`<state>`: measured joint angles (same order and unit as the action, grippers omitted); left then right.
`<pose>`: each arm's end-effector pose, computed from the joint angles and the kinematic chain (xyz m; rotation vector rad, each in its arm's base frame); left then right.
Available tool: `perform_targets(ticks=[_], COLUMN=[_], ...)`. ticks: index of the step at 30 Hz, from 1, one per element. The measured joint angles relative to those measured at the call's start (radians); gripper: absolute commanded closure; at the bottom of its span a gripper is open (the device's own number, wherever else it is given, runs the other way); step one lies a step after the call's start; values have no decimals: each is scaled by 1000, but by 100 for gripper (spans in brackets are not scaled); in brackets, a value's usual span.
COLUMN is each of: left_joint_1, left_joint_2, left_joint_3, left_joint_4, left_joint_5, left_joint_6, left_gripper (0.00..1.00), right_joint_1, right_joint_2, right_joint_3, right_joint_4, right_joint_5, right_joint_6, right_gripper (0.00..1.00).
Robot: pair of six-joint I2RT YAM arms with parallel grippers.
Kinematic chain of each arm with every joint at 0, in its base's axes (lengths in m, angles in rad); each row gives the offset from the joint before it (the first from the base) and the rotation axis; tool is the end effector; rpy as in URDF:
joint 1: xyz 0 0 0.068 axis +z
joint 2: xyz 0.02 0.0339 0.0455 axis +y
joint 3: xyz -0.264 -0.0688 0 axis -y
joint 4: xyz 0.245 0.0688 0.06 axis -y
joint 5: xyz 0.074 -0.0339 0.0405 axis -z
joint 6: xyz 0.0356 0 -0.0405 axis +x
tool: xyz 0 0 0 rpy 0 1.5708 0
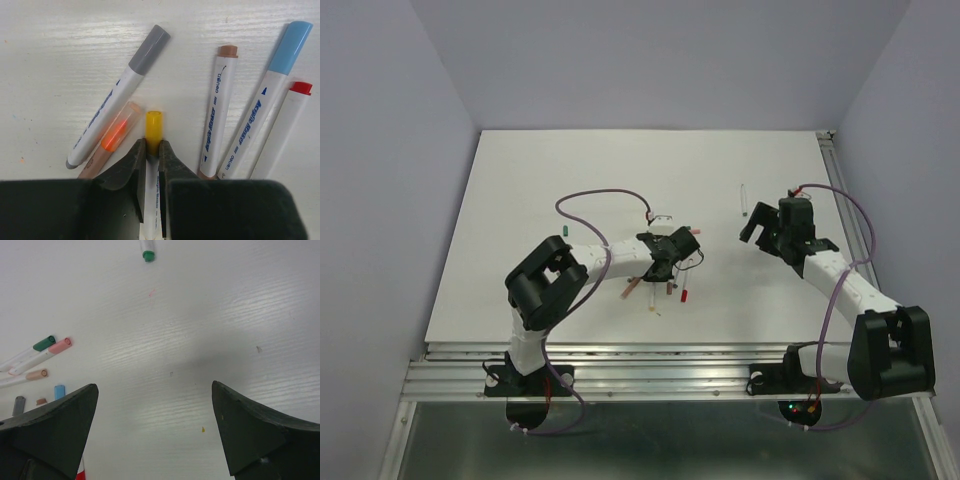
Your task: Open the pen caps
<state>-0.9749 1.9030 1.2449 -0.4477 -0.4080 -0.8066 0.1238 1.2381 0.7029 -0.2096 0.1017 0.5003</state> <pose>0.2275 -0.3103 0.1653 0.0894 2.5371 -0.1370 0.2541 0.0280 0.2155 0.4847 2.2680 0.1996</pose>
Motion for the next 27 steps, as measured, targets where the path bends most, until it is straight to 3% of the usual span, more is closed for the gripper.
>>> perform_targets(ticks=[4, 11, 13, 16, 20, 27], left_joint_1=[0, 35, 57, 85, 84, 76], left_joint_2=[0, -85, -169, -338, -492, -628], left_joint_3=[1, -28, -53, -92, -137, -266], left_joint_4=[-6, -24, -5, 41, 125, 198], left_joint_5=[-18, -58, -48, -35, -8, 49], left_joint_6=[-16, -79, -95, -122, -165, -250], left_gripper=[100, 100, 100, 100, 100, 100], right_joint_1=[0, 42, 114, 335, 533, 701], right_joint_2=[-26, -252, -287, -318, -269, -37], right_joint_3=[-17, -135, -158, -180, -180, -140], right_joint_4=[11, 44, 64, 142, 307, 455], right_joint_5=[-61, -271, -298, -374, -455, -412], right_joint_6=[-14, 13, 29, 55, 89, 88], right_gripper=[0, 0, 0, 0, 0, 4])
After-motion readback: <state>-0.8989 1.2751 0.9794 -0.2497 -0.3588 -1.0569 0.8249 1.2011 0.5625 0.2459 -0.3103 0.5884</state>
